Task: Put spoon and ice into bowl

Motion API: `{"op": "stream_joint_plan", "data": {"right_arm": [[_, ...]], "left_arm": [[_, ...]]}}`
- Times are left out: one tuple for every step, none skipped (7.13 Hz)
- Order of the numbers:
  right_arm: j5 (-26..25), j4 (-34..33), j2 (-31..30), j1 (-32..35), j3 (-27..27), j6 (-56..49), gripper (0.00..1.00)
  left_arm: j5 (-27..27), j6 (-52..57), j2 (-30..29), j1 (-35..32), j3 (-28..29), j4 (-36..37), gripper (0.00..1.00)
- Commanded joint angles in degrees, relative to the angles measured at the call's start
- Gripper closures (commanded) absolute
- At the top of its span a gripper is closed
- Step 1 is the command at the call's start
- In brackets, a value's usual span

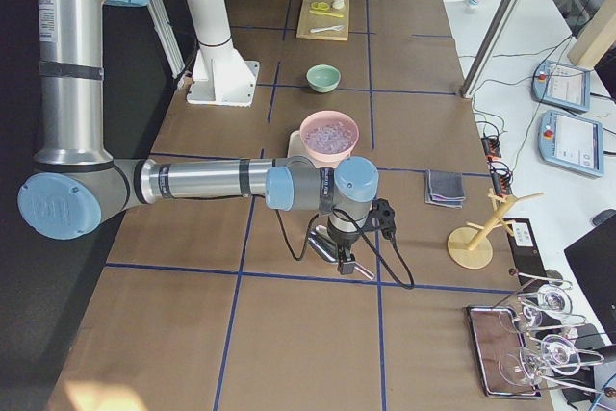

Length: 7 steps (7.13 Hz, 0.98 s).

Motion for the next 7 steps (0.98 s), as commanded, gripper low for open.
{"op": "stream_joint_plan", "data": {"right_arm": [[0.0, 0.1, 0.0, -0.2, 0.1, 0.3, 0.0], [0.0, 0.1, 0.0, -0.2, 0.5, 0.4, 0.0], [0.0, 0.1, 0.0, -0.2, 0.5, 0.4, 0.0], [0.0, 0.1, 0.0, -0.2, 0.5, 0.3, 0.0], [-0.1, 0.1, -0.1, -0.2, 0.5, 0.3, 0.0], [0.0, 0.1, -0.1, -0.2, 0.5, 0.3, 0.0], [-0.1, 0.1, -0.1, -0.1, 0.5, 0.3, 0.0]], "left_arm": [[-4.9, -10.5, -0.3, 5.0, -1.9, -4.0, 0.0], [-6.3, -18.5, -0.5, 9.3, -4.0, -5.1, 0.0], [-5.9, -25.8, -0.5, 12.7, -6.2, -5.5, 0.0], [-3.6, -33.0, -0.5, 17.1, -8.6, -6.3, 0.0], [2.4, -40.9, -0.7, 23.4, -10.8, -6.9, 0.0], [7.4, -49.9, -2.0, 29.6, -11.2, -7.0, 0.0], [11.1, -57.2, -3.4, 34.7, -11.0, -8.4, 0.0]]}}
